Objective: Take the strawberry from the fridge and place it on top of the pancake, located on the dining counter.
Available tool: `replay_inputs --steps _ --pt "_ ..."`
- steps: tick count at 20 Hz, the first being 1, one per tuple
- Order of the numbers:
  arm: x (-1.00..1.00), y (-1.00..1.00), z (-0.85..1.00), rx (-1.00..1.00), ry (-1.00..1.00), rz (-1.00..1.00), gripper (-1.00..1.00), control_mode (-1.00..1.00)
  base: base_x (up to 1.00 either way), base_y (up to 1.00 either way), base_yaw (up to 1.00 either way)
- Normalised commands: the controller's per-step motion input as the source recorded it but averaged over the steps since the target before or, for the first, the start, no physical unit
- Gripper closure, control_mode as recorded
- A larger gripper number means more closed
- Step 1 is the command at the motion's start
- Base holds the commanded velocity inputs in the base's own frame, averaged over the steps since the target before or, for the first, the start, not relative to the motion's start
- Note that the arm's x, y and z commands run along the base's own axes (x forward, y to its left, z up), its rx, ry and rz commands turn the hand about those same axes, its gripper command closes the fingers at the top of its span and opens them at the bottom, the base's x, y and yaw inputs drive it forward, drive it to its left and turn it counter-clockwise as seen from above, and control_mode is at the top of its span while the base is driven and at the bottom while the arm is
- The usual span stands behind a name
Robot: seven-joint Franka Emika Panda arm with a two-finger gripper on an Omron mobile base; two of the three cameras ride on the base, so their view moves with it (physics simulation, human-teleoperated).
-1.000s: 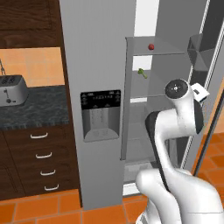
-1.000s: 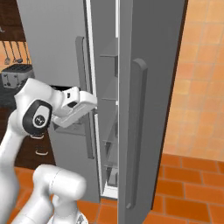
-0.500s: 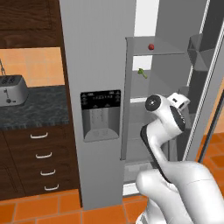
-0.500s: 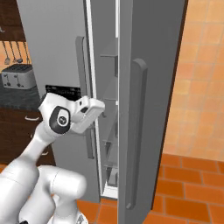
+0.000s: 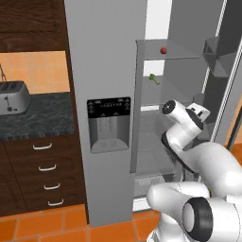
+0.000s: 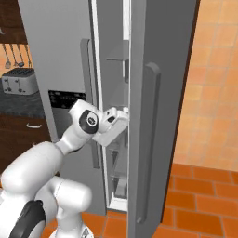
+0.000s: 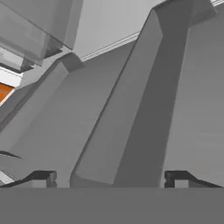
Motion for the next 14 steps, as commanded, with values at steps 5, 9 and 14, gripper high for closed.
replay_inputs --steps 5,9,14 --pt "0.00 -0.80 -0.40 0.00 0.10 -0.14 -1.00 -1.00 0.00 0.00 0.00" --pt "0.00 -0.93 -0.22 0.00 0.05 -0.12 -1.00 -1.00 0.00 0.00 0.00" --pt "0.00 -0.56 0.09 0.00 -0.01 -0.02 -1.00 -1.00 0.00 0.00 0.00"
